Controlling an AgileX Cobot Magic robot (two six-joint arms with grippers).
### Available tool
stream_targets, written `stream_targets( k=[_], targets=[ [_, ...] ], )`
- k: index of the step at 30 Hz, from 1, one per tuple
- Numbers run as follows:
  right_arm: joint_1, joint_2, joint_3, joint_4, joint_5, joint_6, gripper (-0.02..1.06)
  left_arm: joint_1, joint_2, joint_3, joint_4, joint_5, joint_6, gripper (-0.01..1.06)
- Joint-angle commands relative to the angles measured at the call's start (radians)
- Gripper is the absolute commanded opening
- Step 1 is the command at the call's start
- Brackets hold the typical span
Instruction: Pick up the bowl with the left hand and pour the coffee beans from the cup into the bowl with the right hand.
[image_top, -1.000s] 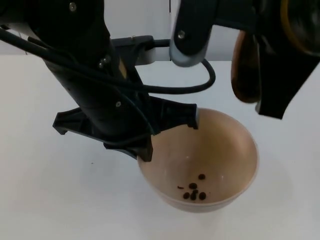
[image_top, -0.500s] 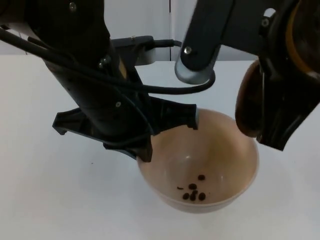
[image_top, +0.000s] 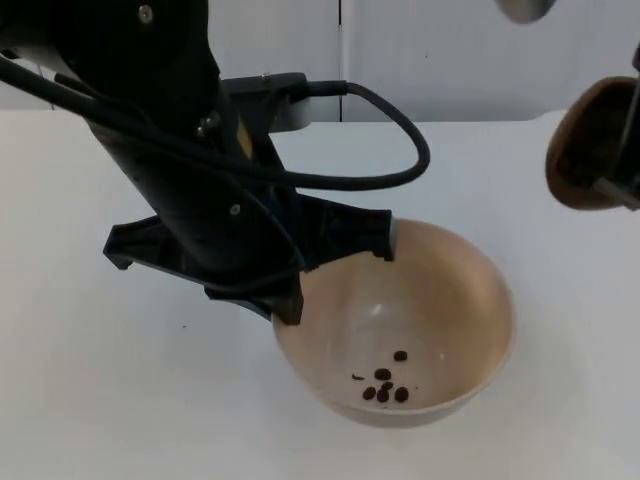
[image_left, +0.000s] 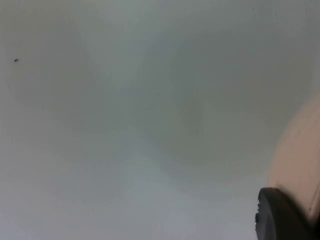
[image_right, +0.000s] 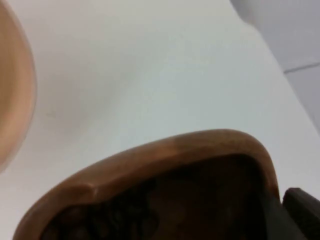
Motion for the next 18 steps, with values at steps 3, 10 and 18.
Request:
stream_targets(
  k=[3,10,18],
  targets=[
    [-0.03,-0.013,-0.007,0.023,-0.02,-0.015,0.0,-0.003,-0.002,-0.006,0.018,-0.008,-0.002,0.0],
    [-0.054,-0.013,-0.007,0.057,-0.052,-0.015,0.0,0.0,-0.002,-0.006,0.062,-0.01,-0.004,0.0],
    [-0.201,-0.013,-0.007,0.13,-0.106,-0.003,0.0,0.099,-0.002,-0.006,0.067,-0.033,-0.001,0.0]
  ],
)
